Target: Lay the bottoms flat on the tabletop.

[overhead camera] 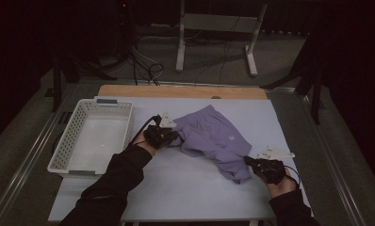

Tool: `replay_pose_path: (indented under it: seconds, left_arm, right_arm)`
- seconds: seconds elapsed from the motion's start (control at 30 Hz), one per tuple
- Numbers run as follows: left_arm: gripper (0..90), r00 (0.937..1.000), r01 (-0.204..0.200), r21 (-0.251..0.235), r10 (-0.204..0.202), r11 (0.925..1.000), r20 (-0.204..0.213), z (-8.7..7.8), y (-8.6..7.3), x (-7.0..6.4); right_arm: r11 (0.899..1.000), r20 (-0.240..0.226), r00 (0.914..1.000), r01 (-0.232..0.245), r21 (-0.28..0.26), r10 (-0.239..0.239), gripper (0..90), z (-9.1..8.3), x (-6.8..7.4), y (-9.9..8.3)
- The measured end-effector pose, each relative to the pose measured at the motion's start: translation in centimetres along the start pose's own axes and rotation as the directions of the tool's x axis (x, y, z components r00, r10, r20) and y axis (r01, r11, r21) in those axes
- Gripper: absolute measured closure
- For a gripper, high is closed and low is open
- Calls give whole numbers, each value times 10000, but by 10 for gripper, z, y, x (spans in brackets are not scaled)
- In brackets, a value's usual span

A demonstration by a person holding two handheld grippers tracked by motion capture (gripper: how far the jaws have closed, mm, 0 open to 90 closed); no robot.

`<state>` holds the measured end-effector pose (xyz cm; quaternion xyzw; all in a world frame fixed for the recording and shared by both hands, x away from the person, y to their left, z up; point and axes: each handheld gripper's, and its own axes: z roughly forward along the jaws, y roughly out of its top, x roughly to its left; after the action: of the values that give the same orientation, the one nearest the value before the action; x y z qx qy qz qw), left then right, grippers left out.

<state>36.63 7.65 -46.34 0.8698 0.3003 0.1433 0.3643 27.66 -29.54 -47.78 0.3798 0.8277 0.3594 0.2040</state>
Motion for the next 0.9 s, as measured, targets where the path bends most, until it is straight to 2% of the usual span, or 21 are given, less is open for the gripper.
replay_pose_path:
  seconds: [0.03,0.1,0.17,0.2,0.3,0.37,0.4,0.43,0.47,0.5,0.53,0.57,0.6,0.63,0.67,0.7,0.73,0.77,0.8,0.87,0.9]
  left_arm:
    - [892,10000,0,0,0,10000,0,0,0,0]
    - [885,9978,251,168,-240,9995,-621,9,0,6]
    - [884,9975,358,242,-342,9991,-624,12,0,8]
    - [881,9961,525,436,-492,9977,-737,20,-1,9]
    - [880,9942,343,738,-265,9967,-1042,31,-3,10]
    - [861,9952,393,632,-333,9972,-921,34,-5,11]
    - [841,9945,668,604,-616,9959,-850,37,-7,14]
    - [826,9945,668,604,-616,9959,-850,37,-7,14]
    - [796,9952,769,331,-747,9965,-624,35,-9,14]
    - [787,9952,769,331,-747,9965,-624,35,-9,14]
    - [760,9955,792,178,-781,9967,-541,31,-10,12]
    - [722,9955,792,178,-781,9967,-541,31,-10,12]
    - [662,9960,732,-109,-737,9973,-504,24,-11,7]
    - [640,9960,732,-109,-737,9973,-504,24,-11,7]
    - [601,9965,610,-456,-635,9971,-537,16,-13,2]
    - [572,9965,610,-456,-635,9971,-537,16,-13,2]
    - [546,9971,583,-705,-616,9958,-449,8,-14,-5]
    - [534,9971,583,-705,-616,9958,-449,8,-14,-5]
    - [530,9988,422,-932,-443,9948,-199,2,-16,-13]
    - [511,9999,146,-994,-143,9949,36,-2,-20,-22]
    - [509,9999,146,-994,-143,9949,36,-2,-20,-22]
  right_arm:
    - [10000,0,10000,0,0,0,900,0,0,0]
    - [9994,411,9985,-360,18,359,900,-4,-13,-5]
    - [9988,458,9978,-485,112,480,900,-2,-17,-7]
    - [9962,497,9954,-829,258,816,900,3,-22,-12]
    - [9952,658,9948,-815,548,779,900,9,-23,-15]
    - [9955,733,9943,-808,499,770,900,10,-24,-16]
    - [9943,717,9925,-1018,318,994,900,8,-27,-16]
    - [9943,717,9925,-1018,318,994,900,8,-27,-16]
    - [9944,665,9925,-1039,210,1023,896,8,-29,-18]
    - [9944,665,9925,-1039,210,1023,896,8,-29,-18]
    - [9931,680,9909,-1167,63,1160,799,8,-29,-20]
    - [9931,680,9909,-1167,63,1160,799,8,-29,-20]
    - [9898,393,9895,-1382,-333,1394,636,7,-29,-20]
    - [9898,343,9899,-1358,-421,1372,575,6,-29,-19]
    - [9875,319,9895,-1382,-751,1409,488,4,-28,-18]
    - [9875,319,9895,-1382,-751,1409,488,4,-28,-18]
    - [9831,202,9889,-1441,-1132,1472,324,1,-27,-16]
    - [9831,202,9889,-1441,-1132,1472,324,1,-27,-16]
    - [9789,82,9887,-1472,-1421,1498,205,-1,-26,-16]
    - [9742,195,9880,-1480,-1705,1535,201,-4,-25,-16]
    - [9726,246,9884,-1429,-1836,1499,200,-5,-26,-16]
